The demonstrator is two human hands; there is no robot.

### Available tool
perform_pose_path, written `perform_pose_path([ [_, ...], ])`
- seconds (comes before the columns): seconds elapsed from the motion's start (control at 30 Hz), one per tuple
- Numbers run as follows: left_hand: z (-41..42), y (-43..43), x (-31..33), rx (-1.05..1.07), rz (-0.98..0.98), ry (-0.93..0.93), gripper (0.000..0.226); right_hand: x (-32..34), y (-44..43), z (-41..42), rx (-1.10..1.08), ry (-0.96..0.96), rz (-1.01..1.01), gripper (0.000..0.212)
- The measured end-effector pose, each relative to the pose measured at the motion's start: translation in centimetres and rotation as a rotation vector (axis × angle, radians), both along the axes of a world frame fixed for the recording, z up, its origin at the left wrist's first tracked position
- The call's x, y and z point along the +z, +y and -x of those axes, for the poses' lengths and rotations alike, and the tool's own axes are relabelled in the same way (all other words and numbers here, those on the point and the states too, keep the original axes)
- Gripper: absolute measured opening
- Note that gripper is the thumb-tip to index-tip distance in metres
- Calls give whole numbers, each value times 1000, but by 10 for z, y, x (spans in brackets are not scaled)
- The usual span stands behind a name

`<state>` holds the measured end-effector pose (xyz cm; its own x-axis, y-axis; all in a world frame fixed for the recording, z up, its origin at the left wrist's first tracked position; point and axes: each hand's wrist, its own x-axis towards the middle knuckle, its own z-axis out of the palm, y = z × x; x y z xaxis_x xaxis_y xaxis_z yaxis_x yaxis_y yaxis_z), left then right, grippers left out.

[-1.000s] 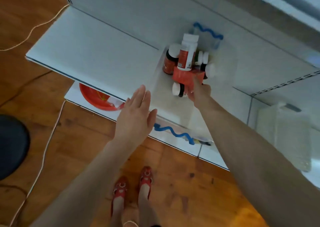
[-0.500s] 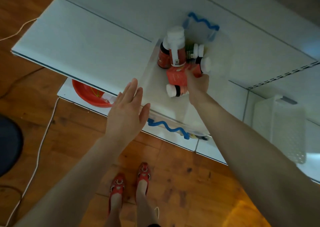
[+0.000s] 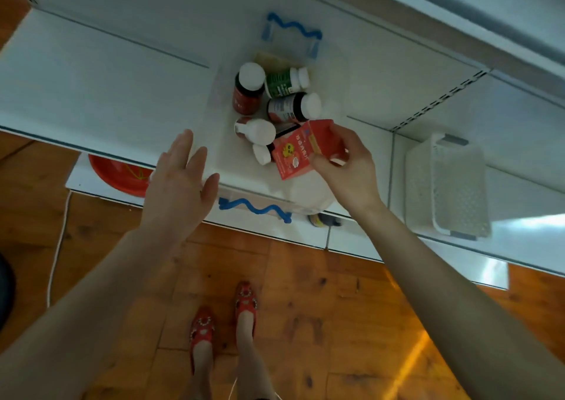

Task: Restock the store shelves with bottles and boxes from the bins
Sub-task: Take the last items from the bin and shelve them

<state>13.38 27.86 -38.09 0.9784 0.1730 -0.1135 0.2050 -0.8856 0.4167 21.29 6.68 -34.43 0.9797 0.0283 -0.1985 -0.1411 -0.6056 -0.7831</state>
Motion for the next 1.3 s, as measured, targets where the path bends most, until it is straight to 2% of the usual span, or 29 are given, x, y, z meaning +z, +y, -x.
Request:
perform_pose_path([
  [0.17, -27, -13, 8, -119, 68, -37, 51, 13, -21, 15, -22, -30, -65, 56],
  [0.33, -92, -33, -13, -203, 118, 52, 56, 16, -26, 26, 3, -5, -127, 55],
  [0.43, -127, -40, -34, -142, 142, 149, 65, 13, -29, 29, 42, 27, -129, 54],
  [0.57, -154, -47, -49, 39, 238, 77, 73, 7, -32, 33, 89, 34, -121, 57],
  [0.7, -168, -47, -57, 99, 205, 59, 73, 0, -33, 31, 134, 29, -111, 57],
  [0.8, -170, -46, -64, 107, 204, 85, 68, -3, -32, 30, 155, 35, -106, 57],
  [1.03, -162, -47, -63, 163, 170, 19, 44, -6, -29, 31, 155, 37, -86, 56],
  [1.3, -123, -41, -9, 312, 348, -114, 48, 11, -24, 45, 40, -83, -197, 52],
])
